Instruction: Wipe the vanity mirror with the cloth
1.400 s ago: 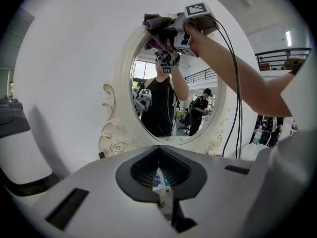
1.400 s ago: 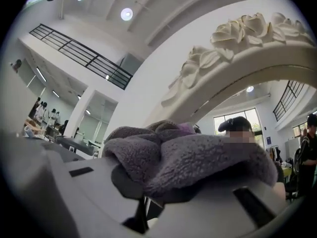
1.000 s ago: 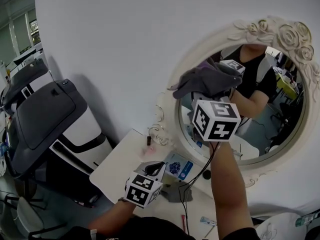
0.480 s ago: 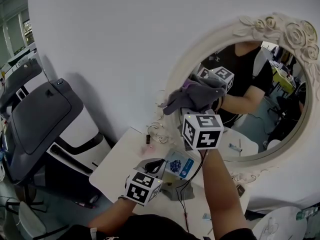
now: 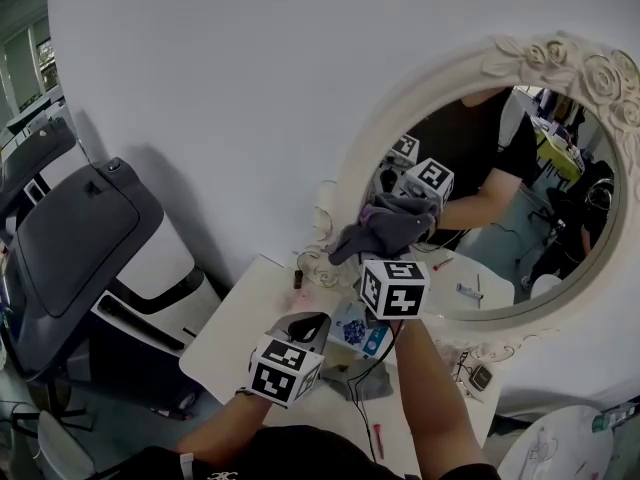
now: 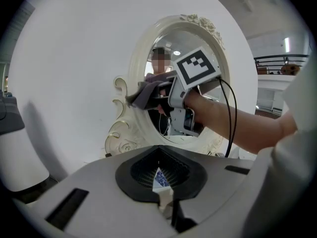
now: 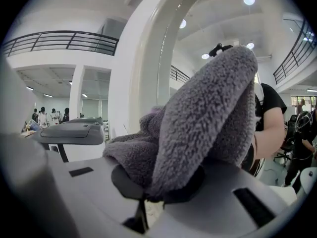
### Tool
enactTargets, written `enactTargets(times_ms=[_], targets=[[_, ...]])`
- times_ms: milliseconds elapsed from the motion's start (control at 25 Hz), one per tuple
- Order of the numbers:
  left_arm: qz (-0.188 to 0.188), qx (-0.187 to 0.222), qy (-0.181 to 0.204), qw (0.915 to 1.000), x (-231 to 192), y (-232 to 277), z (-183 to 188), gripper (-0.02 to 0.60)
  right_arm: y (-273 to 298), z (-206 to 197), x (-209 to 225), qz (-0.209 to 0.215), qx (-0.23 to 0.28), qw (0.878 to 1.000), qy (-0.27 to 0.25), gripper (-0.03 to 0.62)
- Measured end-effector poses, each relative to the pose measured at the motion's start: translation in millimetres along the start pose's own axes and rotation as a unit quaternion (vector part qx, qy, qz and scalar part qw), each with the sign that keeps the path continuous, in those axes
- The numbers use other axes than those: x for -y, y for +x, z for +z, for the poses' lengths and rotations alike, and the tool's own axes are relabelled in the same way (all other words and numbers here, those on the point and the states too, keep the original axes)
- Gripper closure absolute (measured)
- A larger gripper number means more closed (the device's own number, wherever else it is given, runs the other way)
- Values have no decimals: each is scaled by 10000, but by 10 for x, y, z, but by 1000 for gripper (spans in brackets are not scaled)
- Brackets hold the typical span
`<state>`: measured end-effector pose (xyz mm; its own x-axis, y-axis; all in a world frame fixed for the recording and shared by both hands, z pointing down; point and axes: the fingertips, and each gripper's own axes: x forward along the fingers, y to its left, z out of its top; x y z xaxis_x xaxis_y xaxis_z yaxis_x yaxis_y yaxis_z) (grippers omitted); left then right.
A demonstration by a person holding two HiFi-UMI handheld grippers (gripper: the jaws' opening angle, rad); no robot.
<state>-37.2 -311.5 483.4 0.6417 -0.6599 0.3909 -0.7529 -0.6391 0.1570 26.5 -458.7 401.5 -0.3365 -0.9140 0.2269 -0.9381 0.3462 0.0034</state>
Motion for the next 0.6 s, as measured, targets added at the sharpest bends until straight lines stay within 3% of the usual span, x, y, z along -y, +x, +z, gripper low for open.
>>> enactTargets(times_ms=[320,480,600], targets=[[-254,29,-71,9996,94,37,16,575,-15,-768,208,-265,-845,9950,454,566],[-413,72,-66,9991,244,68,39,575,-187,-1424,516,-507,-1509,9818,1038,566],[-500,74,-64,9987,356,84,28,575,-477,-1859,843,-998,-1865,9683,1328,566]])
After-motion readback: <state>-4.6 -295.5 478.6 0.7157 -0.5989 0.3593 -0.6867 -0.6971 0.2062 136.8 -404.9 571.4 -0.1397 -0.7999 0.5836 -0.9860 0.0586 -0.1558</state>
